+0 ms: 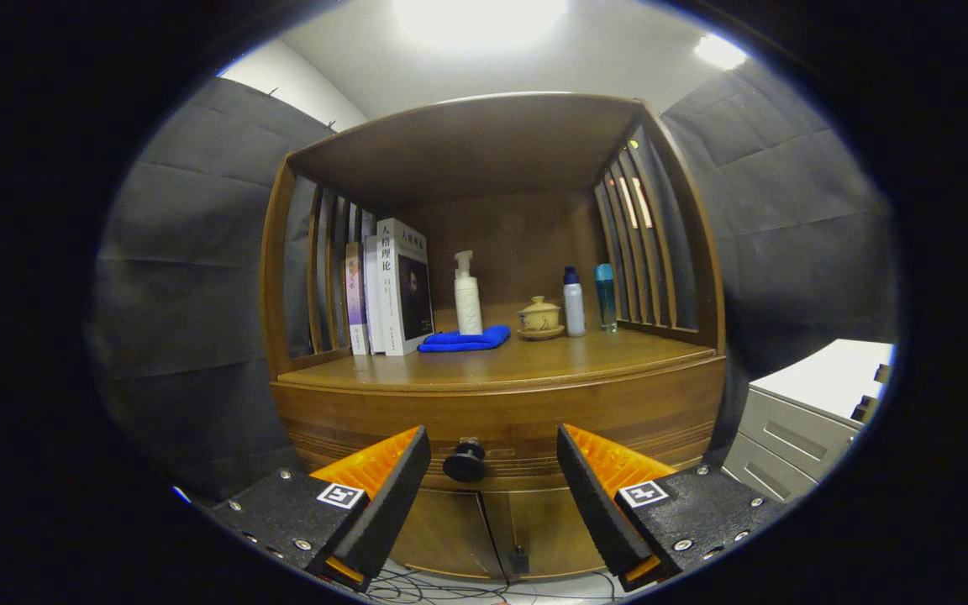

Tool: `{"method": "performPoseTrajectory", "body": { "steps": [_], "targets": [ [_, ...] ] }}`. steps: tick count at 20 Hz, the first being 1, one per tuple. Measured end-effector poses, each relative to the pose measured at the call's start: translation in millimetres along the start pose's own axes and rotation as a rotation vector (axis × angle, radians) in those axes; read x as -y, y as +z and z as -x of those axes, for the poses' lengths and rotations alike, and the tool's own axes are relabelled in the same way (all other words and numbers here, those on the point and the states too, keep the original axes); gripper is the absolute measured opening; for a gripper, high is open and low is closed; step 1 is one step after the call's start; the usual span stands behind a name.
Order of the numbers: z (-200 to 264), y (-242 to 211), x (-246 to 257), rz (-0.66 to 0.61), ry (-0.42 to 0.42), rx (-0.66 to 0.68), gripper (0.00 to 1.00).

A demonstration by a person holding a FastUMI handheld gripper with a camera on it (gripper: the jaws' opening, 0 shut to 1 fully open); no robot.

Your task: Pull open the drawer, take out the items inside it, and place them on the countertop above the cabinet.

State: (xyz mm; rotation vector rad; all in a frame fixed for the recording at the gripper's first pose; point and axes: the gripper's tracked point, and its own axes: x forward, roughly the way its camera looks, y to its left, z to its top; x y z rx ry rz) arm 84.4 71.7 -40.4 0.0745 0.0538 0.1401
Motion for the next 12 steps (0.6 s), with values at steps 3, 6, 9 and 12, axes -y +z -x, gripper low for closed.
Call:
{"method": "performPoseTrajectory", "body": {
  "steps": [3, 6, 9, 12],
  "targets": [
    [-20.4, -15.7, -11.5, -0.013, 0.017, -0.044, 0.94],
    [-30.0, -27.8, -9.8, -0.029, 0.020, -0.087, 0.94],
    [-34.8, -35.4, -13.1, -0.016, 0.022, -0.116, 0.94],
    [-39.4, -45.7, -14.4, 0.011, 0.010, -0.138, 0.95]
  ]
}}
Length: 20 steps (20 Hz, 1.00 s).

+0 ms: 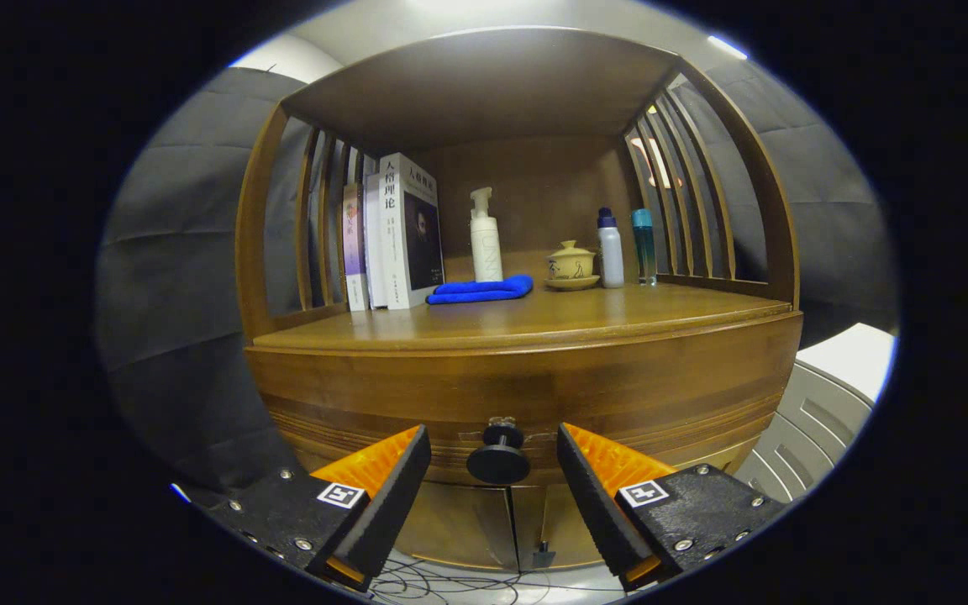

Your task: Pull open the drawer, take out the items inside it, and place them on the countertop above the cabinet.

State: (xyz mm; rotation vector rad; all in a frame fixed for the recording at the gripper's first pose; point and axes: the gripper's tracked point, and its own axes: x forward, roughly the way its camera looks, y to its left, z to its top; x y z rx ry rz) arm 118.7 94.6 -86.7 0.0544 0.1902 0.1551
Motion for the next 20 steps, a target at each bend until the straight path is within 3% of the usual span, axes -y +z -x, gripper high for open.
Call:
{"method": "performPoseTrajectory", "body": {
  "steps": [6, 10, 16, 20],
  "targets": [
    [-17.0, -20.0, 4.5, 0.028, -0.014, -0.053, 0.89],
    [-19.8, -19.2, -1.6, 0.032, -0.005, -0.063, 0.50],
    [-16.0, -22.2, -1.5, -0.002, 0.022, -0.095, 0.35],
    [7.7, -25.3, -3.4, 0.027, 0.002, -0.072, 0.35]
  ]
}}
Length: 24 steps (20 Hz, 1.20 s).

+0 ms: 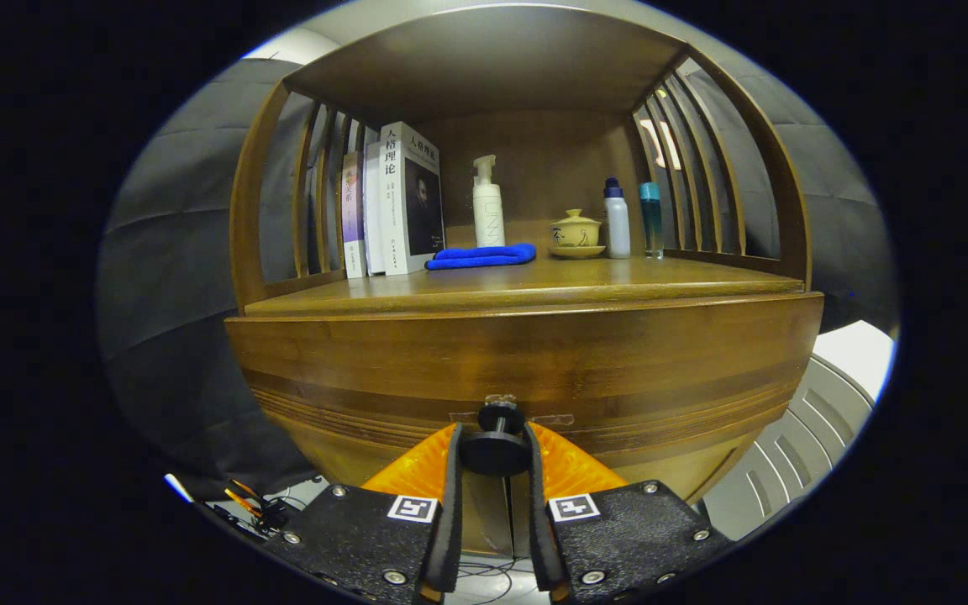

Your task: Pull open the drawer, take out the items inside it, and place them on the countertop above the cabinet.

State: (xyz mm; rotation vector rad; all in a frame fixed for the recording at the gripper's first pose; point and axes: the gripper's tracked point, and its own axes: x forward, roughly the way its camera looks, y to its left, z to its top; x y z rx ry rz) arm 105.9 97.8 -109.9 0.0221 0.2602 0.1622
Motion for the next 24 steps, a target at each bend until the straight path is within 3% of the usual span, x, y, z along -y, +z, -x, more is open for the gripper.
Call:
{"method": "performPoseTrajectory", "body": {
  "steps": [8, 24],
  "targets": [
    [58.3, -11.7, -5.9, 0.028, 0.040, -0.015, 0.34],
    [123.7, -33.6, -11.3, -0.012, 0.070, -0.026, 0.34]
  ]
}}
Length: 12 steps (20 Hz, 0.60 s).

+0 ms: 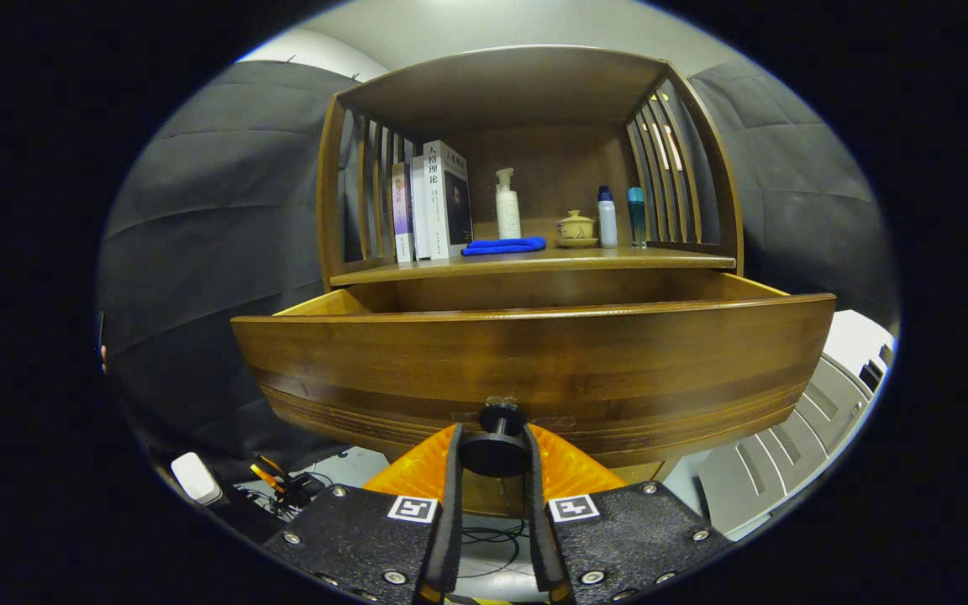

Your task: Pull open the drawer, take out the items inside it, and place them on the countertop above the cabinet.

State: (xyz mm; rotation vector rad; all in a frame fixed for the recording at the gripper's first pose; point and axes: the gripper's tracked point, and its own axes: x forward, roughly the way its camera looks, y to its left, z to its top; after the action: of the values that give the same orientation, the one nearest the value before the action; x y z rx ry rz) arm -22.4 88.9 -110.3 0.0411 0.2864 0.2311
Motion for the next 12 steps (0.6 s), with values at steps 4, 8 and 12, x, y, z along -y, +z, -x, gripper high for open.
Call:
{"method": "performPoseTrajectory", "body": {
  "steps": [4, 8, 12],
  "targets": [
    [10.4, -3.3, -4.7, 0.004, 0.002, 0.003, 0.34],
    [19.1, -5.5, -8.3, -0.018, 0.003, 0.012, 0.34],
    [21.4, -6.8, -10.1, 0.012, 0.006, 0.025, 0.35]
  ]
}}
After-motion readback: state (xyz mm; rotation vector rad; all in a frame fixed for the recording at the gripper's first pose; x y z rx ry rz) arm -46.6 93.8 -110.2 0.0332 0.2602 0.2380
